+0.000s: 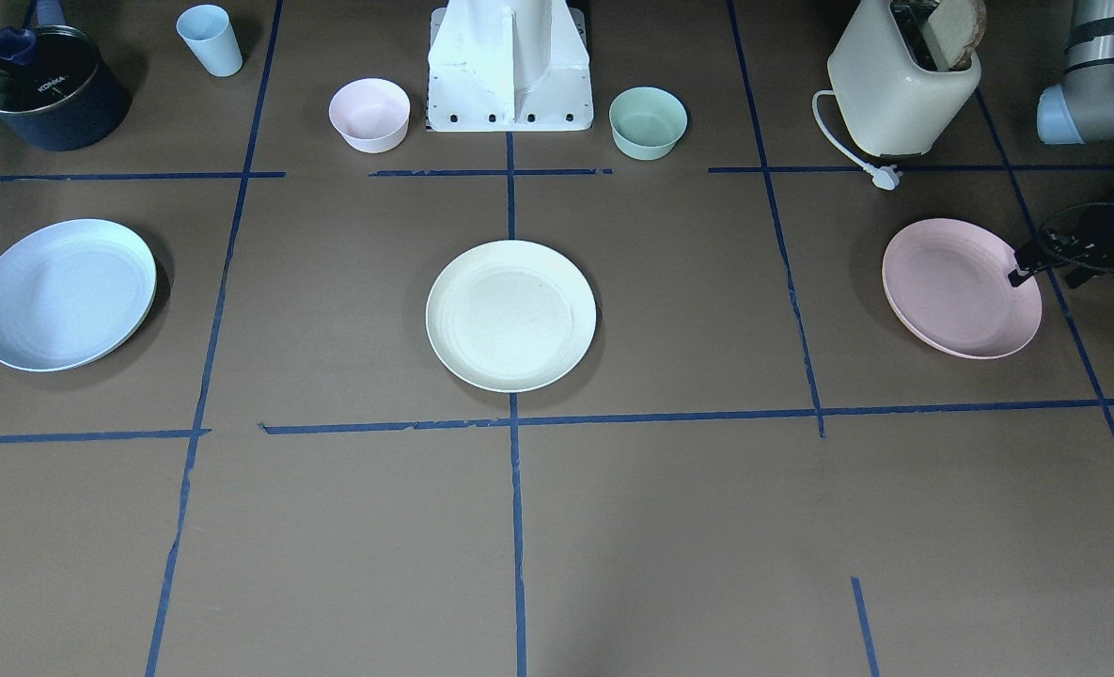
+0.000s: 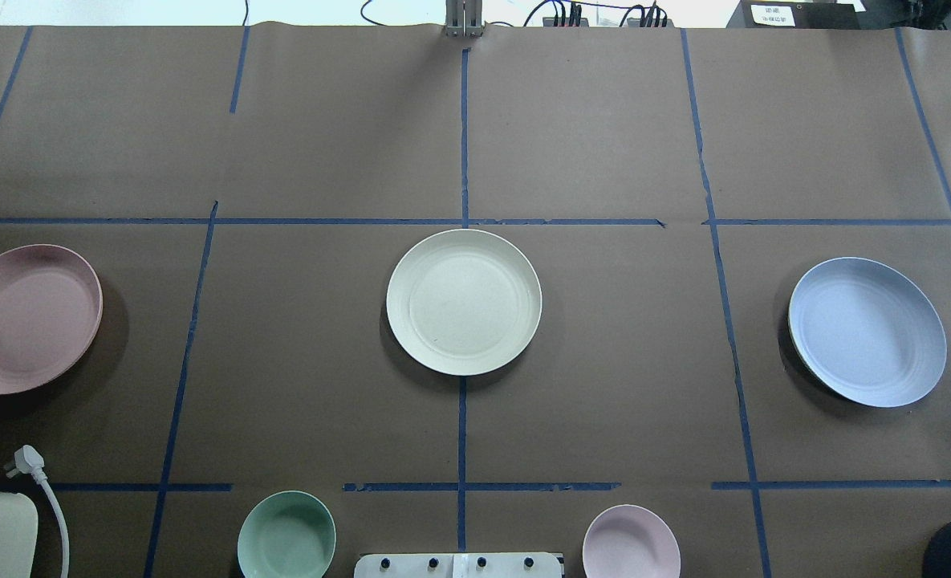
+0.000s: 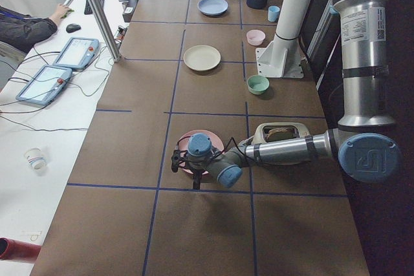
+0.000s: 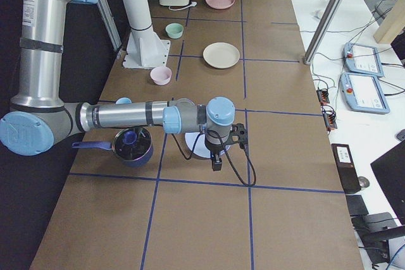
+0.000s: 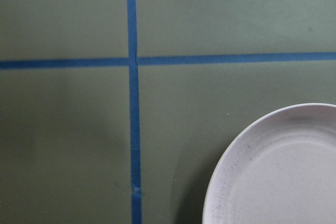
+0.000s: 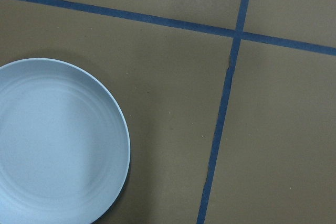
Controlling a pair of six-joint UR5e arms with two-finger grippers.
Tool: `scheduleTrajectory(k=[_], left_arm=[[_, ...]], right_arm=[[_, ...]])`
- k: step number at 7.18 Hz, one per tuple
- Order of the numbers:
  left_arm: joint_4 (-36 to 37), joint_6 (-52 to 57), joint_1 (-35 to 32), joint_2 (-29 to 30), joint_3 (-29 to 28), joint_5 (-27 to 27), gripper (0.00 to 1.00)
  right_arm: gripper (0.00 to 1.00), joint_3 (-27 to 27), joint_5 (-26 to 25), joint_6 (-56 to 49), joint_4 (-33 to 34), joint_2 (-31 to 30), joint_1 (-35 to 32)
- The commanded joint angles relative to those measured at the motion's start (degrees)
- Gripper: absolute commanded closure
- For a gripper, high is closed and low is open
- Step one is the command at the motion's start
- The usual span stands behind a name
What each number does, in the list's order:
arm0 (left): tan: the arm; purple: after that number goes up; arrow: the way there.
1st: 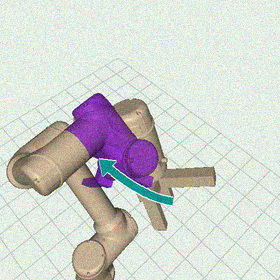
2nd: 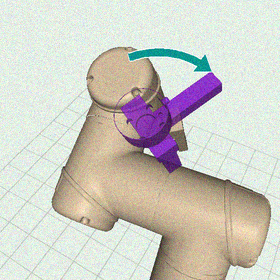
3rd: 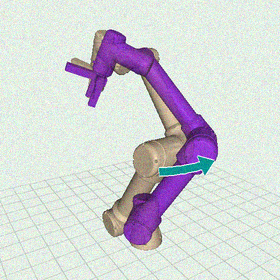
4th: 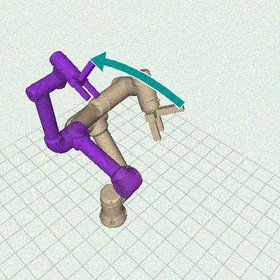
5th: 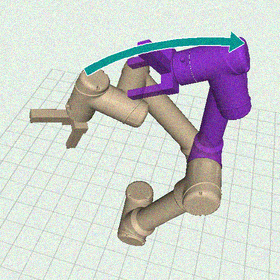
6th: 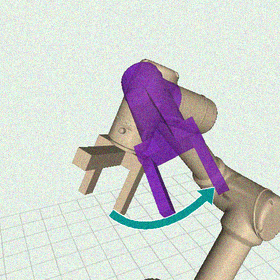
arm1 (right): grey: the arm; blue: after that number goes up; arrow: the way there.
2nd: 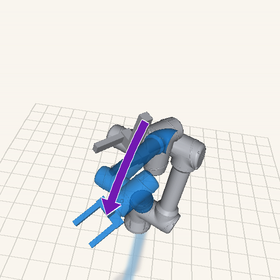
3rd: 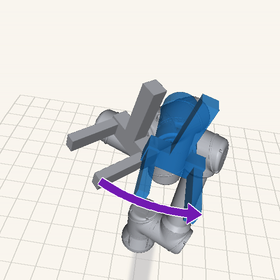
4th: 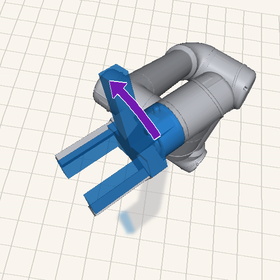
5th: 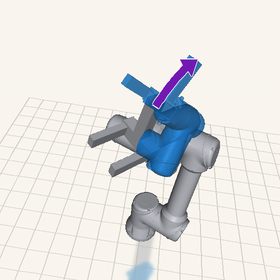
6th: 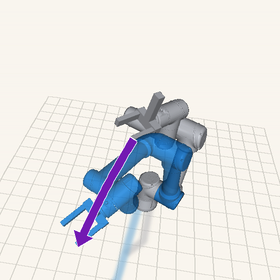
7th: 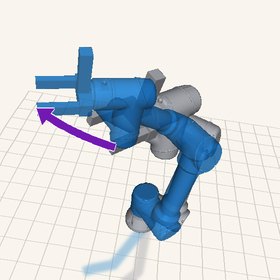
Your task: Stack three plates with pink and blue
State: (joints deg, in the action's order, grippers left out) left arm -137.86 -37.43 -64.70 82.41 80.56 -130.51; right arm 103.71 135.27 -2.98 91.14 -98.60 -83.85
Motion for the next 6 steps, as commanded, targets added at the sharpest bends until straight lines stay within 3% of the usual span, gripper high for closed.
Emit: scheduleTrajectory(k=[1, 4, 5, 6], left_arm=[[0.0, -0.2, 0.4, -0.1, -0.1, -0.3, 0.92], [-0.2, -0.1, 0.5, -0.1, 0.2, -0.6, 1.0], [0.0, -0.2, 0.5, 0.0, 0.6, -3.1, 1.0], [-0.3, -3.7, 0.4, 1.1, 1.7, -10.1, 1.0]], right_arm=[[0.0, 0.0, 0.0, -0.1, 0.0, 0.0, 0.0], [0.0, 0.0, 0.0, 0.0, 0.0, 0.0, 0.0], [0.0, 0.1, 0.0, 0.0, -0.1, -0.1, 0.0], [0.0, 0.1, 0.0, 0.0, 0.0, -0.2, 0.0]])
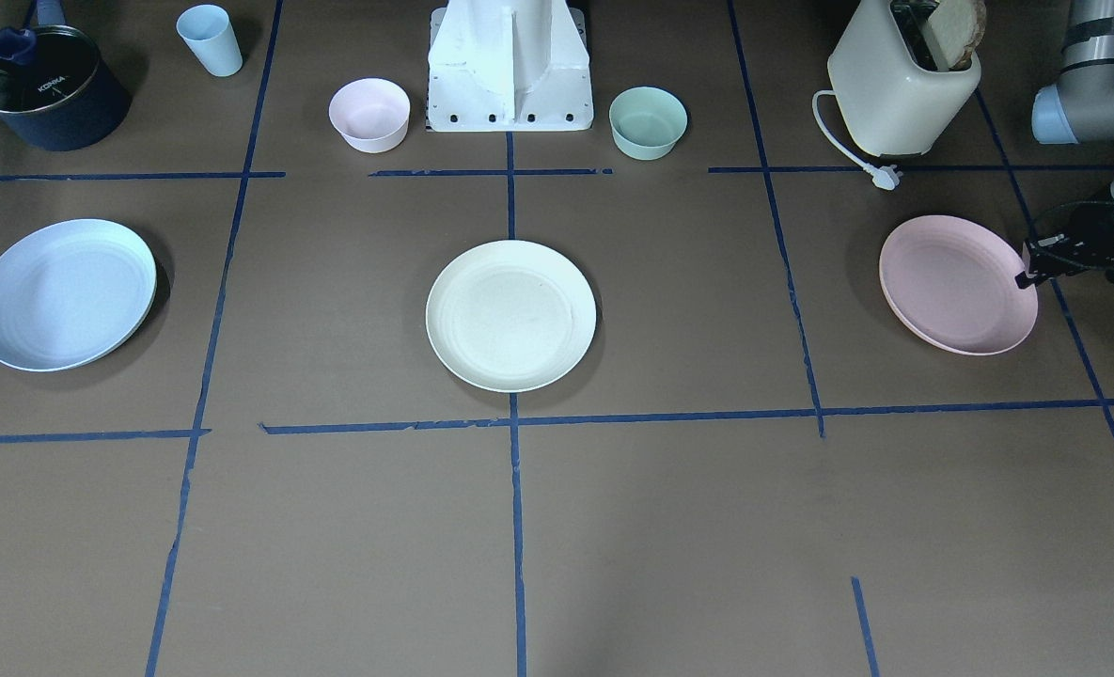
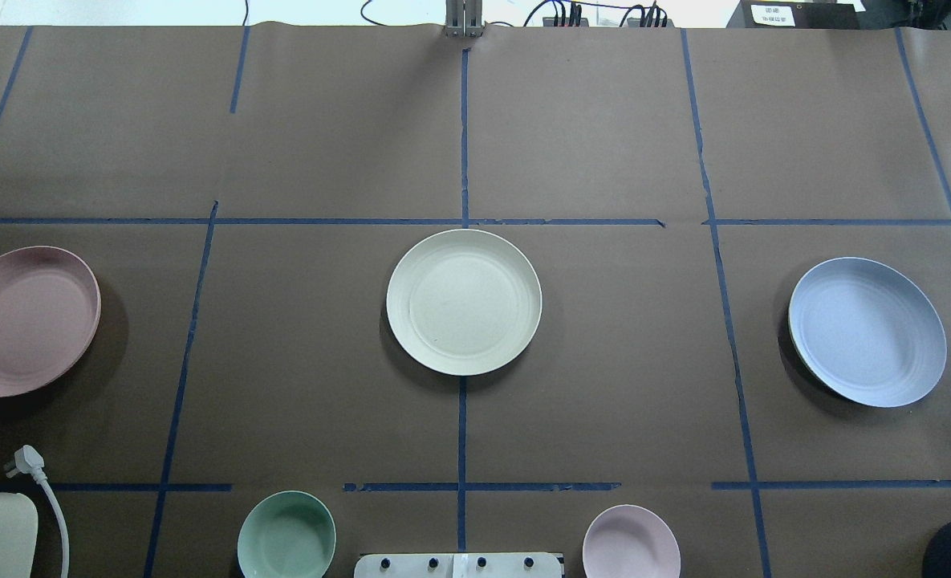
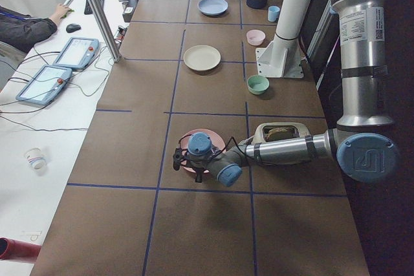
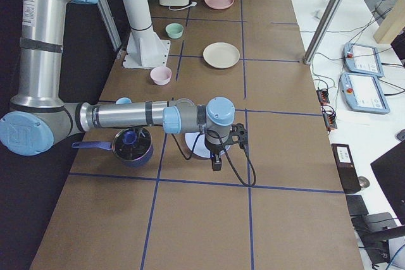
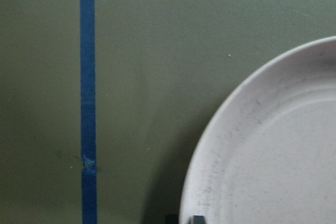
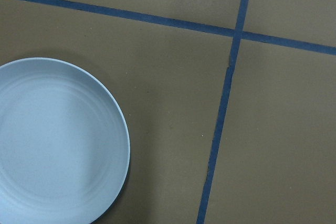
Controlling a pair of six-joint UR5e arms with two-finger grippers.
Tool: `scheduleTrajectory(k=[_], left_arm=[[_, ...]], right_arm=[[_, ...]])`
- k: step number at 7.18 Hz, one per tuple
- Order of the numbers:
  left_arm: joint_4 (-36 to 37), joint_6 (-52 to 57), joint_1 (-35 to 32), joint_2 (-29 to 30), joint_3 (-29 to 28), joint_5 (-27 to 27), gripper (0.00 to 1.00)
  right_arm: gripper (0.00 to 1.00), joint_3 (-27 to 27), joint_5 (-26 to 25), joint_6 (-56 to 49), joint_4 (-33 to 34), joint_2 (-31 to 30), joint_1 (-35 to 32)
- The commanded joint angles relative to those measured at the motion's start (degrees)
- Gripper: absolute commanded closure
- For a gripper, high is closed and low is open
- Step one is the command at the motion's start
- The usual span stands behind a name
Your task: Stack three plates with pink and blue
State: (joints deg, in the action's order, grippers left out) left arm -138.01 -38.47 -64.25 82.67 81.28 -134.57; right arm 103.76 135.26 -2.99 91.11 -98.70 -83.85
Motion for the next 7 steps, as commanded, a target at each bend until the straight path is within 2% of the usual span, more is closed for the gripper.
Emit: scheduleTrajectory(k=[1, 3, 4, 5, 7], left_arm=[[-0.1, -9.2, -0.1, 1.9, 4.0, -8.5, 1.0], [0.4, -25.2, 0.4, 7.5, 10.8, -8.1, 1.0], [0.6, -32.0, 5.3, 11.9, 12.6, -6.7, 1.0], [1.5, -38.5, 11.1, 17.6, 12.7, -2.4, 1.0], [11.7, -42.3, 19.1, 28.6, 12.7, 6.8, 1.0]], right_arm=[[0.0, 0.0, 0.0, 0.0, 0.0, -0.2, 0.0], [0.0, 0.0, 0.0, 0.0, 0.0, -0.2, 0.0], [0.0, 0.0, 0.0, 0.0, 0.0, -0.2, 0.0], [0.0, 0.0, 0.0, 0.0, 0.0, -0.2, 0.0], [0.0, 0.0, 0.0, 0.0, 0.0, -0.2, 0.0]])
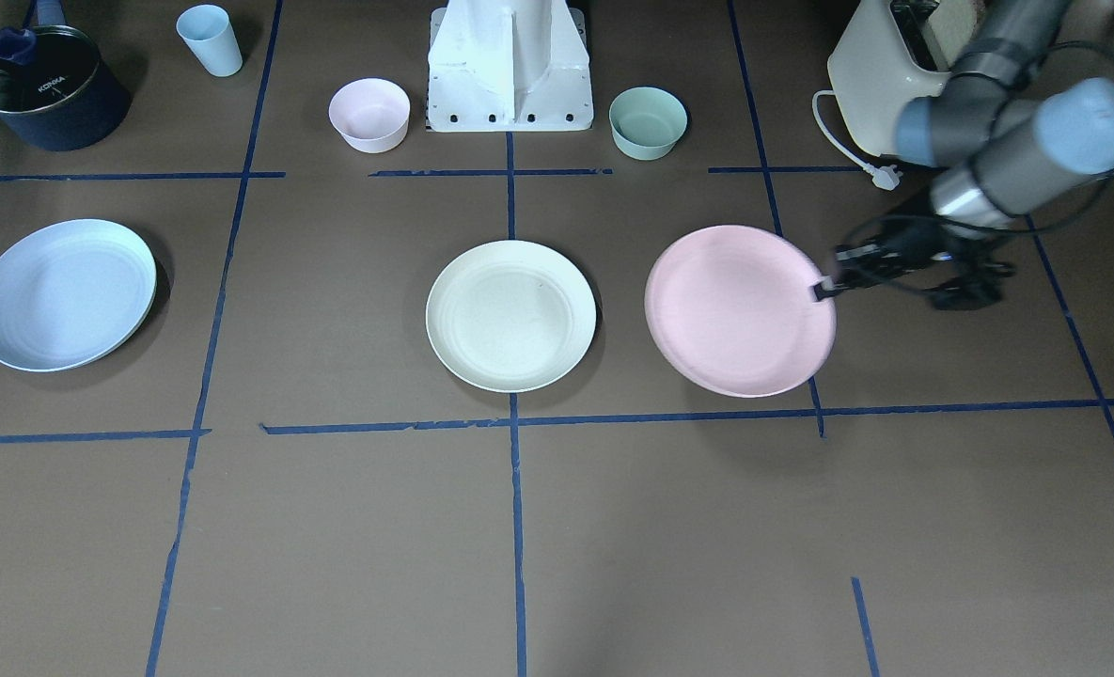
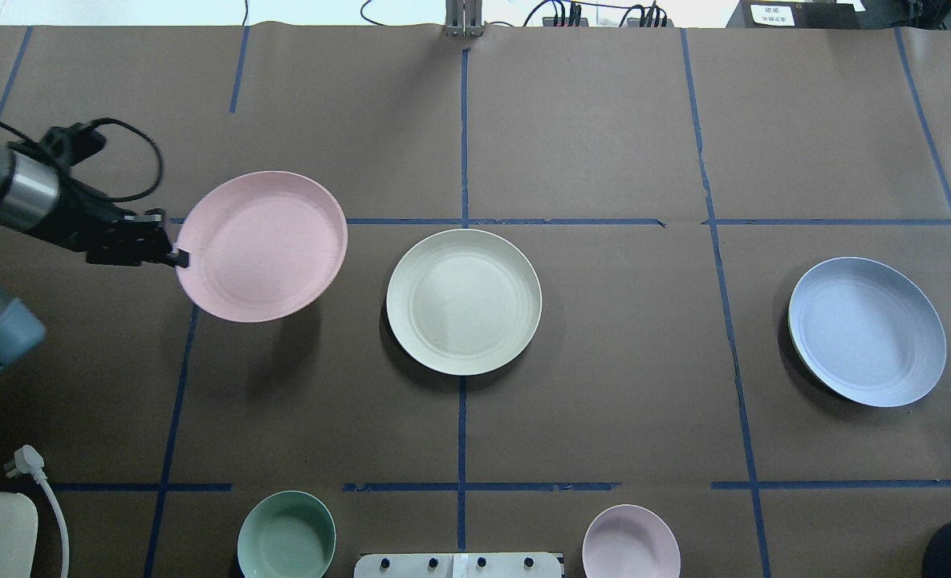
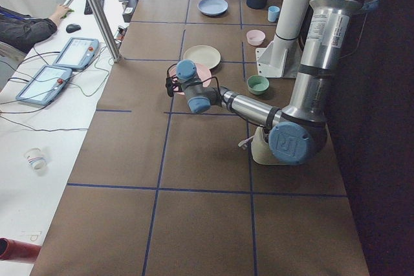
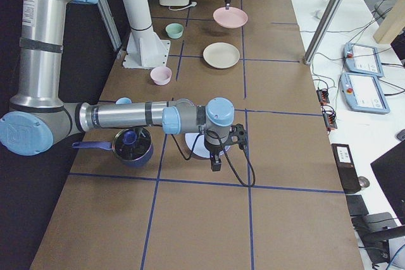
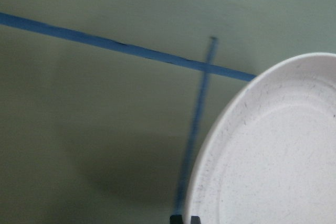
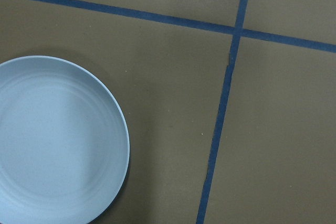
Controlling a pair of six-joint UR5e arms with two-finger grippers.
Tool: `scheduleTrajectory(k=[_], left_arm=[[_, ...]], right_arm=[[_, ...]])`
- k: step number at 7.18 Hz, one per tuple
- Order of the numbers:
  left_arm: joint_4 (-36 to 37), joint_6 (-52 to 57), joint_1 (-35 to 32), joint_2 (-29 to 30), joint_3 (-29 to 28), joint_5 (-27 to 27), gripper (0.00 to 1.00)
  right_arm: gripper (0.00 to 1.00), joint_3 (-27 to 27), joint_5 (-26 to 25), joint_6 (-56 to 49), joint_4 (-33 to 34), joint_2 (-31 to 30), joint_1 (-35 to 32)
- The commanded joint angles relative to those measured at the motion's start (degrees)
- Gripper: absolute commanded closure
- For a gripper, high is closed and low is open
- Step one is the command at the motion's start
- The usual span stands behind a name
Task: Stack three plates with pink and blue
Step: 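Grasp the pink plate rim with the left gripper and lift it, then carry the pink plate with the left gripper onto the cream plate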
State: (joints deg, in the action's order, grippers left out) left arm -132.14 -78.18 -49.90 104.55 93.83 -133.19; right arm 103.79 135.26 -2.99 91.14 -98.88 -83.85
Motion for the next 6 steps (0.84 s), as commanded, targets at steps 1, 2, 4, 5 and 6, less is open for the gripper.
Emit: scheduleTrajectory(k=[1, 2, 4, 5, 6], left_arm=[[11.6, -4.1, 9.2, 11.1, 0.0, 9.7, 1.0], [13.4, -4.5, 12.3, 13.4, -0.3, 12.7, 1.0], [15.8, -4.7, 15.2, 16.2, -0.9, 14.0, 1.0], [17.1, -7.1, 16.2, 17.4, -1.0, 15.9, 0.93], [17.2, -9.1, 17.5, 18.4, -1.6, 16.5, 0.68]], right_arm=[[0.0, -0.1, 0.0, 0.0, 0.0, 0.0, 0.0], [0.0, -0.1, -0.1, 0.0, 0.0, 0.0, 0.0], [0.0, -0.1, 0.0, 0.0, 0.0, 0.0, 0.0], [0.0, -0.1, -0.1, 0.0, 0.0, 0.0, 0.0], [0.0, -0.1, 0.0, 0.1, 0.0, 0.0, 0.0]])
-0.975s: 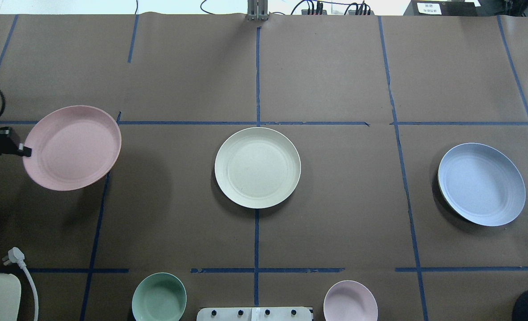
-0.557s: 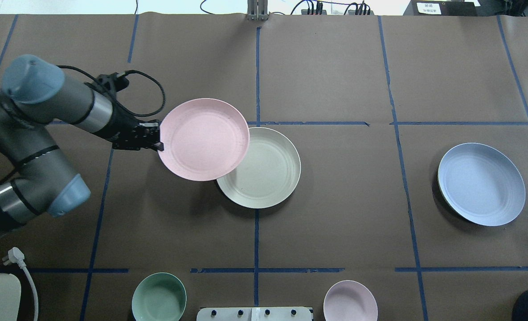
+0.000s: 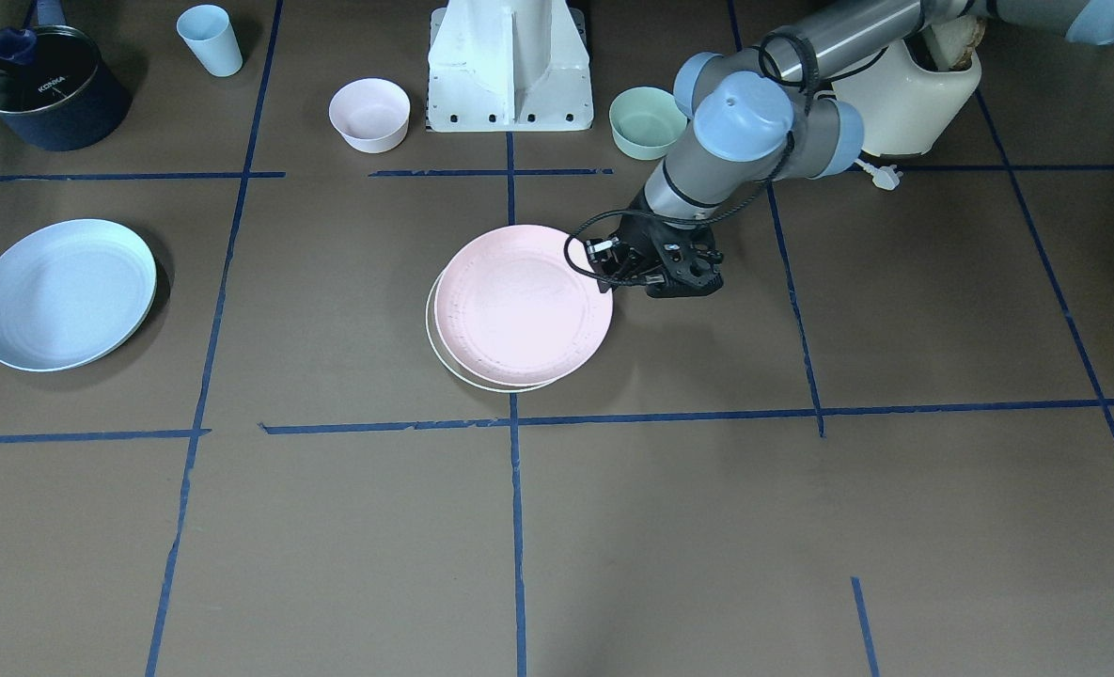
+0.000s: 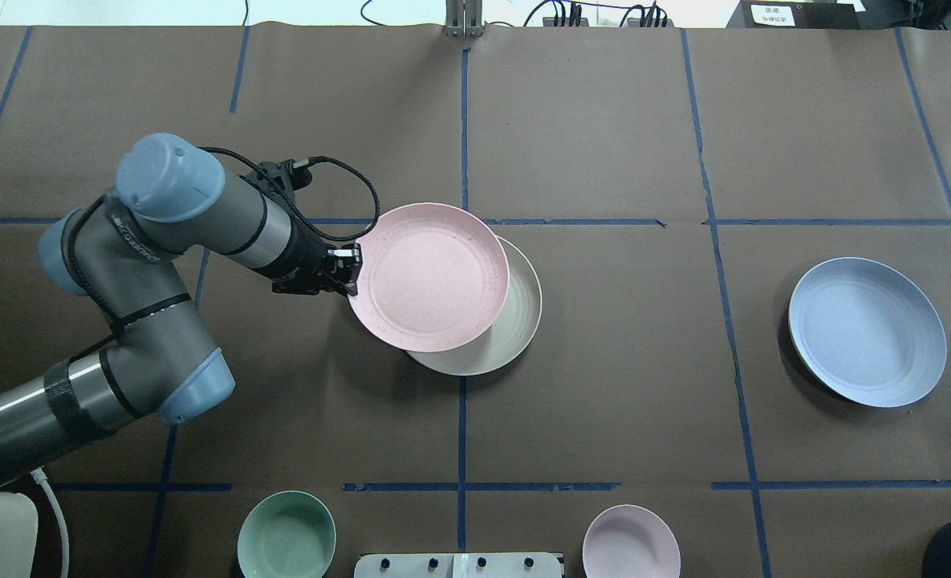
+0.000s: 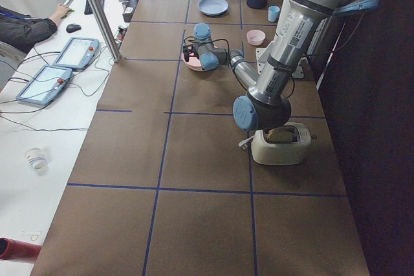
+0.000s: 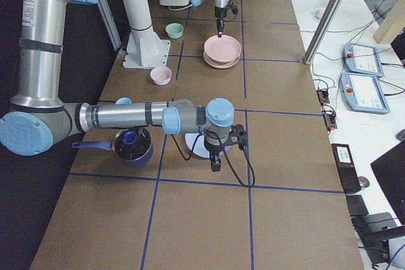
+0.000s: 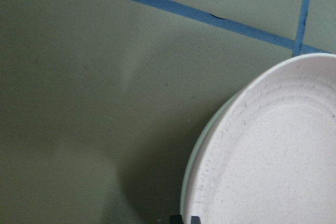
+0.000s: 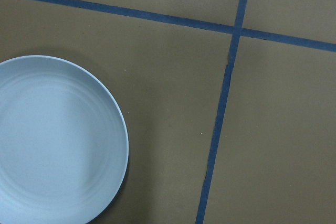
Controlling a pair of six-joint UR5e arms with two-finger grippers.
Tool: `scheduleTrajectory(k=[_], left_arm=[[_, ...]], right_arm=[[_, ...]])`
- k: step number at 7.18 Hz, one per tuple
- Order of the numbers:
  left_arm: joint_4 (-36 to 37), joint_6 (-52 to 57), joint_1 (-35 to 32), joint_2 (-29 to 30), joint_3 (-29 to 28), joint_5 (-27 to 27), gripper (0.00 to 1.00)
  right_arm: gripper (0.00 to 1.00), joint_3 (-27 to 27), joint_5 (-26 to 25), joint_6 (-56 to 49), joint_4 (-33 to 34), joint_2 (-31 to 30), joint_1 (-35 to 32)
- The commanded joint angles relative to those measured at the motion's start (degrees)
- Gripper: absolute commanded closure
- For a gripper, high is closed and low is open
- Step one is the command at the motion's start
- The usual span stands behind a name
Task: Stack three plates with pink and blue
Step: 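Carry the pink plate with the left gripper onto the cream plate, then open the left gripper and withdraw the left arm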
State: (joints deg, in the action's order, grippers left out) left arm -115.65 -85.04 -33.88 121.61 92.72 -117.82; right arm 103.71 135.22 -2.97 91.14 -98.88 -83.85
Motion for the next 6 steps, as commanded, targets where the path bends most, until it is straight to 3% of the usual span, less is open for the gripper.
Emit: scheduleTrajectory(k=[1, 2, 3, 5, 6], left_arm=[[0.7, -1.9, 1.4, 1.3, -0.7, 1.2, 0.21], [0.7, -1.5, 1.3, 0.8, -0.6, 1.1, 0.0], [0.7, 1.7, 0.0, -1.4, 0.3, 0.4, 0.0], [0.8, 16.0, -9.6, -9.5, 4.2, -7.8, 0.0], [1.7, 28.2, -15.5, -17.9, 8.2, -10.5, 0.0]], right_arm=[[0.0, 0.0, 0.0, 0.1, 0.0, 0.0, 0.0], [0.0, 0.0, 0.0, 0.0, 0.0, 0.0, 0.0], [0.0, 0.1, 0.0, 0.0, 0.0, 0.2, 0.0], [0.0, 0.0, 0.0, 0.1, -1.2, 0.4, 0.0], [0.0, 0.0, 0.0, 0.1, -1.4, 0.3, 0.0]])
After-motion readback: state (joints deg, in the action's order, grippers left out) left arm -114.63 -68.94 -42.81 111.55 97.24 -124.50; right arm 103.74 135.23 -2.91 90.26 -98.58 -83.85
